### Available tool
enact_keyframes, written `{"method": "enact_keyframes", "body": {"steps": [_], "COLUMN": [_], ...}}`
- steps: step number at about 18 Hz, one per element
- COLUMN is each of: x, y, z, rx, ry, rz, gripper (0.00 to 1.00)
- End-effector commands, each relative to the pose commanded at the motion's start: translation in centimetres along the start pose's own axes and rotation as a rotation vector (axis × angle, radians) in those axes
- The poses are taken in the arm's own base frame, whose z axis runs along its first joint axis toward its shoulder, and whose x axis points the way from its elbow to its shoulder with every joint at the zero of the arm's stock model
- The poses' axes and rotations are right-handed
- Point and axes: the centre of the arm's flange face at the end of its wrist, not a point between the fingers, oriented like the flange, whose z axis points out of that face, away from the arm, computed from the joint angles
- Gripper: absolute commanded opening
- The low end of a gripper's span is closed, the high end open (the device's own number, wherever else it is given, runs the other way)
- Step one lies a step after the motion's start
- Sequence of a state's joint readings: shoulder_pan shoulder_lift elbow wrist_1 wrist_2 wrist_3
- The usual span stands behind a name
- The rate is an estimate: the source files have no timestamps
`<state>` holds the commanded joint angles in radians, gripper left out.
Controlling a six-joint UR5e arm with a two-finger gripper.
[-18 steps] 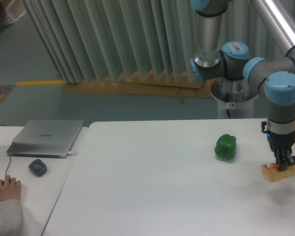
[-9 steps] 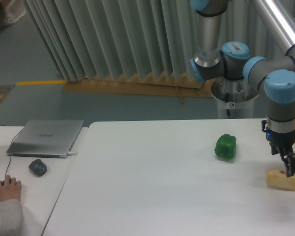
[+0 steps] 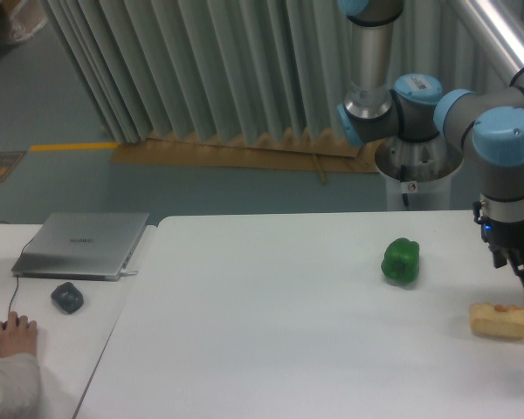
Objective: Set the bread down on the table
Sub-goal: 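Raise the open gripper up off the bread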
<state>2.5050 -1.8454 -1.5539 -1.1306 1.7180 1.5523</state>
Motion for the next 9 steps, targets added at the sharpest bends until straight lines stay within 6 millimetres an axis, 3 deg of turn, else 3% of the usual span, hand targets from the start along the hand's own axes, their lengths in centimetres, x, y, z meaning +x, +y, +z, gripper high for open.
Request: {"method": "enact_keyframes", "body": {"steps": [9], "x": [0.8], "y": [-0.7], "z": [-1.1], "rx": [0.001], "ry": [-0.008], "rz": [0.019], "gripper": [1.00]}}
